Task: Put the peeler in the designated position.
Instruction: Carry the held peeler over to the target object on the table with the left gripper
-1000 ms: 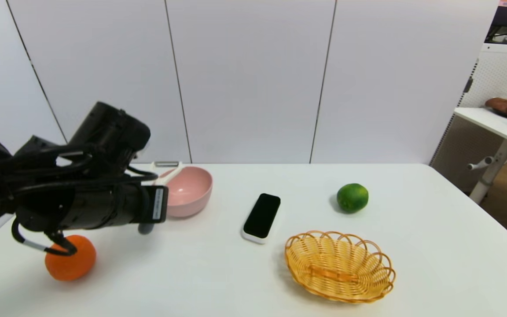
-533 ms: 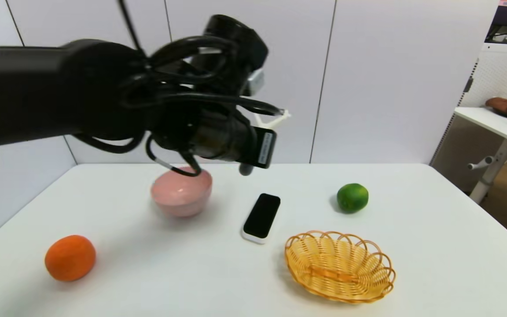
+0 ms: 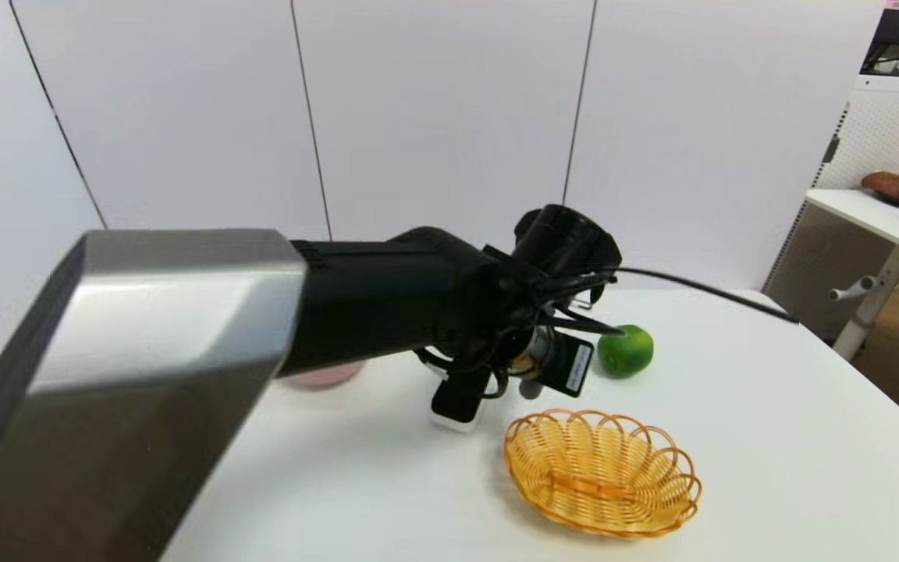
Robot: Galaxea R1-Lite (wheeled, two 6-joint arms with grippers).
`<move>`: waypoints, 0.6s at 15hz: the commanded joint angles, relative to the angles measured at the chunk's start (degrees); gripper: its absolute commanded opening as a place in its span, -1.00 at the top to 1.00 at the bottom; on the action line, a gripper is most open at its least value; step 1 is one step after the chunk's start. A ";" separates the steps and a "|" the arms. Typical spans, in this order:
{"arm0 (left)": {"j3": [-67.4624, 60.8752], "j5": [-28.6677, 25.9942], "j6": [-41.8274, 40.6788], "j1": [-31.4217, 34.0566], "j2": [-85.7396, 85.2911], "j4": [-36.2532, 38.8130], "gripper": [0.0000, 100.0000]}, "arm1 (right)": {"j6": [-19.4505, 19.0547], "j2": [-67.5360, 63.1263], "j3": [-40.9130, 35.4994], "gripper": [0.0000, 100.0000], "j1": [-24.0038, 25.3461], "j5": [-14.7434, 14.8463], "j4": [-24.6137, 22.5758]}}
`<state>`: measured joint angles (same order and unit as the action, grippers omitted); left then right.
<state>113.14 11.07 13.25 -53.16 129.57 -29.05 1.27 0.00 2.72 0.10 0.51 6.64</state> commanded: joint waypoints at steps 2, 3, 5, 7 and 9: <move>0.24 -0.26 0.90 1.31 5.95 1.98 1.00 | 0.14 -0.09 0.01 -1.00 -0.01 0.02 0.04; 0.33 -0.26 0.64 1.57 6.22 2.07 1.00 | -0.04 -0.09 0.01 -1.00 0.08 0.02 0.04; 0.33 -0.26 0.64 2.27 6.66 2.16 1.00 | 0.14 -0.09 0.01 -1.00 -0.01 0.02 0.04; 0.50 -0.52 0.72 2.36 6.92 2.33 1.00 | 0.14 -0.09 0.01 -1.00 0.08 0.02 0.04; 0.50 -1.49 0.81 2.54 7.01 2.33 -1.00 | 0.14 -0.09 0.01 -1.00 -0.01 0.02 0.04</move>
<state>113.59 9.80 13.92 -50.77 136.46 -26.51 1.27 0.00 2.72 0.10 0.55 6.63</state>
